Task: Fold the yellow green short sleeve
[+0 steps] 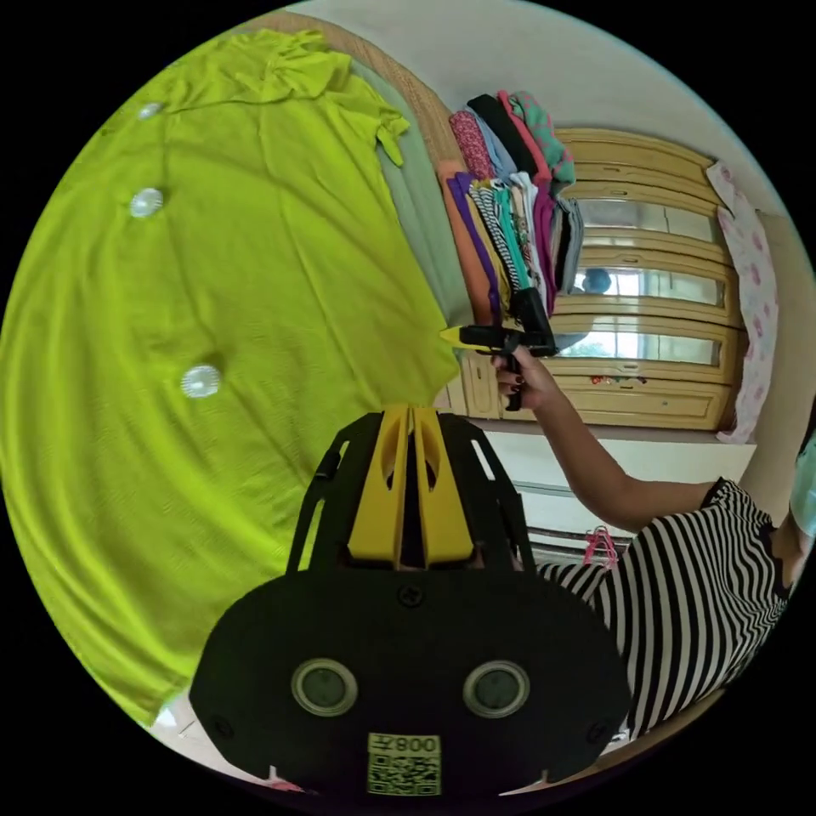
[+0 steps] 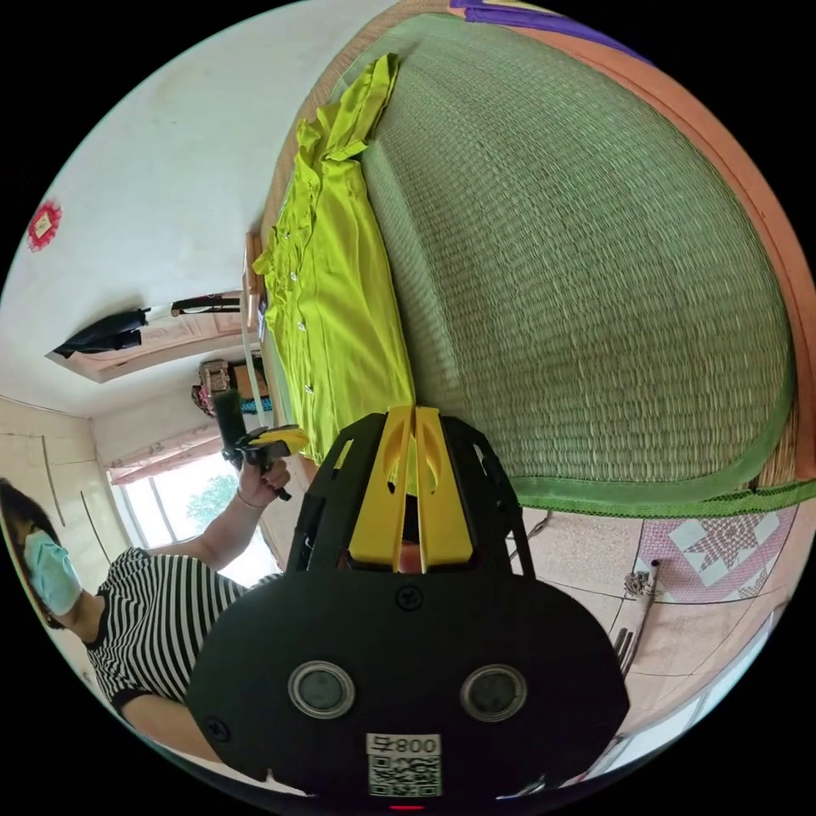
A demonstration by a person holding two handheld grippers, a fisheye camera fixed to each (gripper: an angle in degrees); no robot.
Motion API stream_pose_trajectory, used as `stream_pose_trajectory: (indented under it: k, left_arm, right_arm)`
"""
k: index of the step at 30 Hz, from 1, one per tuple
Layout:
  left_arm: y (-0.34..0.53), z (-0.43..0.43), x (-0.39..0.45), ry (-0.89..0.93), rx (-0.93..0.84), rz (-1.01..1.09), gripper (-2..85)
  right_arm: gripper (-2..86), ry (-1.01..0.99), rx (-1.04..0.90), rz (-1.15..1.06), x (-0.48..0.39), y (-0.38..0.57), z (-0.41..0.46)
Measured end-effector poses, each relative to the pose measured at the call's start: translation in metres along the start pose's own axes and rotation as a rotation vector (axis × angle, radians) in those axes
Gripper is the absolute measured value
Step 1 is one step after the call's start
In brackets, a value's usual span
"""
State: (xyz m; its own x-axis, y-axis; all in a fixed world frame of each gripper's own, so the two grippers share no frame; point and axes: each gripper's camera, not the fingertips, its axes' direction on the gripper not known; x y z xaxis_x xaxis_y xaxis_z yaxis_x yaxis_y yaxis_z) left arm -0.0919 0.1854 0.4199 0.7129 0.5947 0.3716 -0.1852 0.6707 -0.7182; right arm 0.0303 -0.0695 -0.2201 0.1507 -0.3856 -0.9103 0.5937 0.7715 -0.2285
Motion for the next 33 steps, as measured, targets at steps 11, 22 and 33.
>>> stream_pose_trajectory:
  k: [11, 22, 33]
  left_arm:
    - [0.089, -0.106, -0.056, -0.406, 0.291, -0.411, 0.2]
    - [0.093, -0.093, -0.017, -0.324, 0.332, -0.45, 0.2]
    - [-0.058, -0.097, 0.066, -0.194, 0.393, -0.044, 0.9]
  right_arm:
    - [0.2, 0.076, -0.003, -0.02, -0.025, -0.004, -0.008]
    - [0.3, 0.143, 0.008, -0.039, -0.056, 0.017, -0.01]
    - [3.2, 0.201, 0.29, -0.118, -0.115, 0.019, -0.043]
